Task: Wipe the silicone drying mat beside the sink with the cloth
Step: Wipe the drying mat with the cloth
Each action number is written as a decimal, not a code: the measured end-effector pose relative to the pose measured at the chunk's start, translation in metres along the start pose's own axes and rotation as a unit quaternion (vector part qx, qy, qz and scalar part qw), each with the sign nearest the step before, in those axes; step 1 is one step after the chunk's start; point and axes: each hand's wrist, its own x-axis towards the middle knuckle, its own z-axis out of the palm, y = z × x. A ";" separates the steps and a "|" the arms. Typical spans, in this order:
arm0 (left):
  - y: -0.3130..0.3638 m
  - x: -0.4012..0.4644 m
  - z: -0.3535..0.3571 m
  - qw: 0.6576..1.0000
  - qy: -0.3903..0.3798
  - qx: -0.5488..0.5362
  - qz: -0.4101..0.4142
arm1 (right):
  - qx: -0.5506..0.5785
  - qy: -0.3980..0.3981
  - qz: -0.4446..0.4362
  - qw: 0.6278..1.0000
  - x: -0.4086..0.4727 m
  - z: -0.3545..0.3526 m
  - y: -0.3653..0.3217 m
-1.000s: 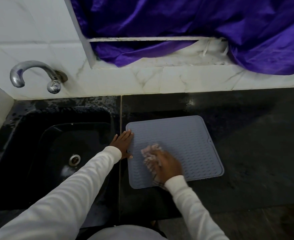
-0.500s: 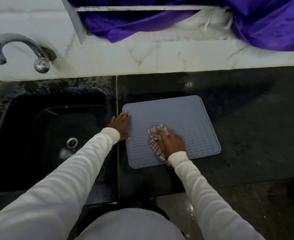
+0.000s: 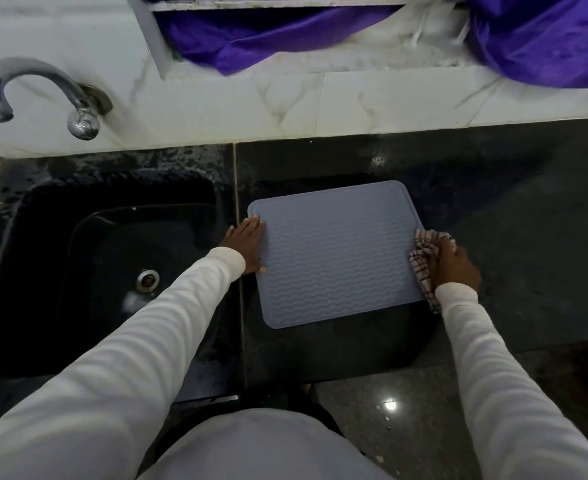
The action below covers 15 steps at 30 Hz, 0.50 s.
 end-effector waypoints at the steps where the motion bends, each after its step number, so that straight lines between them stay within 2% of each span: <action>1: -0.001 0.000 0.000 1.000 0.001 0.000 0.001 | 0.004 0.001 0.000 1.000 -0.002 0.000 -0.001; 7: -0.002 0.003 0.001 1.000 -0.002 -0.003 0.003 | 0.111 0.022 -0.017 0.993 -0.035 -0.015 -0.050; 9: -0.002 0.003 0.001 1.000 -0.003 -0.002 0.003 | 0.158 0.021 -0.087 0.983 -0.059 -0.018 -0.087; 11: -0.002 0.003 0.001 1.000 0.002 0.001 0.003 | 0.199 0.027 -0.204 0.958 -0.088 -0.018 -0.129; 13: -0.002 0.002 0.000 1.000 0.005 0.005 0.002 | 0.181 0.014 -0.300 0.937 -0.111 -0.006 -0.167; 15: -0.002 0.001 0.001 1.000 0.010 0.007 0.002 | 0.142 -0.025 -0.350 0.926 -0.129 0.014 -0.197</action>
